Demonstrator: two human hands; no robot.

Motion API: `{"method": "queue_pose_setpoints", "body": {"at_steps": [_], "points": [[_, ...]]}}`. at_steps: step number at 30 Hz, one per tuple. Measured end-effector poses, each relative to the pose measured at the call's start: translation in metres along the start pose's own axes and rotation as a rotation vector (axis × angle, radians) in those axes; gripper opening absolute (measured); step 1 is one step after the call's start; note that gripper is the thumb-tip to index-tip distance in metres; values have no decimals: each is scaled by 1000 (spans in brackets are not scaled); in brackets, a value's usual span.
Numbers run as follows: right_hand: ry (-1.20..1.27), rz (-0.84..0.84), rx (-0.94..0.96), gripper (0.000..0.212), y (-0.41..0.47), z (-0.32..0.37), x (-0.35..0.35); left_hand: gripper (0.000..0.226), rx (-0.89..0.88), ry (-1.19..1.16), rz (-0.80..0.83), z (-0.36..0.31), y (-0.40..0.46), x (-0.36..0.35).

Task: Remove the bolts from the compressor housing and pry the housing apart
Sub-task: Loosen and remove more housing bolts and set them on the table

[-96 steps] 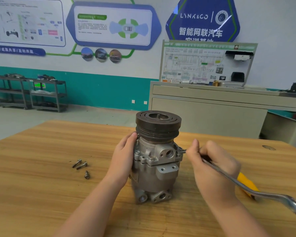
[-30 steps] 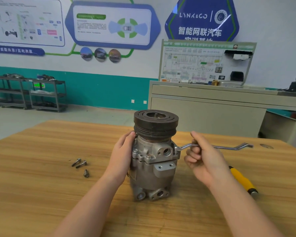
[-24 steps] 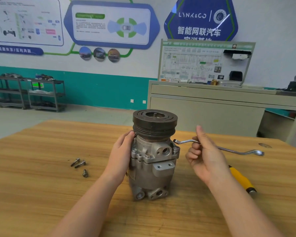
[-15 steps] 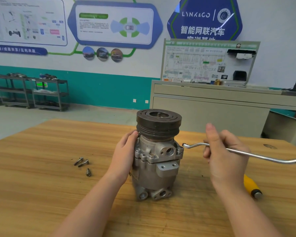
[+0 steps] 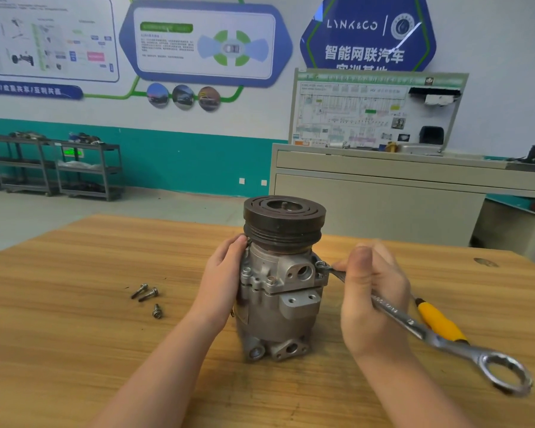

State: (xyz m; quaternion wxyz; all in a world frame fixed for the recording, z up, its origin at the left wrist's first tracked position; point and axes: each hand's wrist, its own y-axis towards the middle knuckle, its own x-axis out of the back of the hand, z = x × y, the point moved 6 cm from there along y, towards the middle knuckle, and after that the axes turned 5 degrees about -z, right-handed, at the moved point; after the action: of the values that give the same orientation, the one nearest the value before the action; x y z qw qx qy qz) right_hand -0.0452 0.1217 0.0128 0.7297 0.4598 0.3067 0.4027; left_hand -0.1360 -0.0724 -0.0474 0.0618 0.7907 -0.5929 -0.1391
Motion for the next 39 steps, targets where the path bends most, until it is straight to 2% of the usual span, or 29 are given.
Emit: {"method": "queue_pose_setpoints", "body": {"at_steps": [6,10,12,15,17,20,24,27,29,32,35,37,39], "points": [[129,-19,-273,65,2,-20,2,32,11,2,7,-1,-1,-1],[49,27,-19,52,6,2,-1,32,1,10,4,-2,-1,0],[-13,52,63,57,6,9,-4,32,3,10,8,-3,-1,0],[-28,72,104,72,1,13,-5,31,1,10,9,-3,-2,0],[33,51,60,73,-2,13,-4,31,9,5,4,-3,-2,0],[218,-105,-184,69,-2,-1,4,32,12,2,12,-3,-2,-1],[503,-302,-687,69,1,-47,7,35,5,13,14,-3,-2,-1],[563,-297,-997,34,5,-74,4,36,5,14,6,-5,-3,0],[588,-244,-1111,21,8,-85,0,34,7,5,4,-5,-4,0],[591,-148,-1104,23,11,-88,-6,34,5,4,2,-5,-5,0],[689,-137,-1020,21,14,-81,-6,33,3,10,0,-5,-3,0],[722,-161,-902,18,18,-72,1,34,9,11,5,-4,-3,-1],[605,-165,-666,18,23,-56,12,35,9,12,10,-4,-2,-1]]}}
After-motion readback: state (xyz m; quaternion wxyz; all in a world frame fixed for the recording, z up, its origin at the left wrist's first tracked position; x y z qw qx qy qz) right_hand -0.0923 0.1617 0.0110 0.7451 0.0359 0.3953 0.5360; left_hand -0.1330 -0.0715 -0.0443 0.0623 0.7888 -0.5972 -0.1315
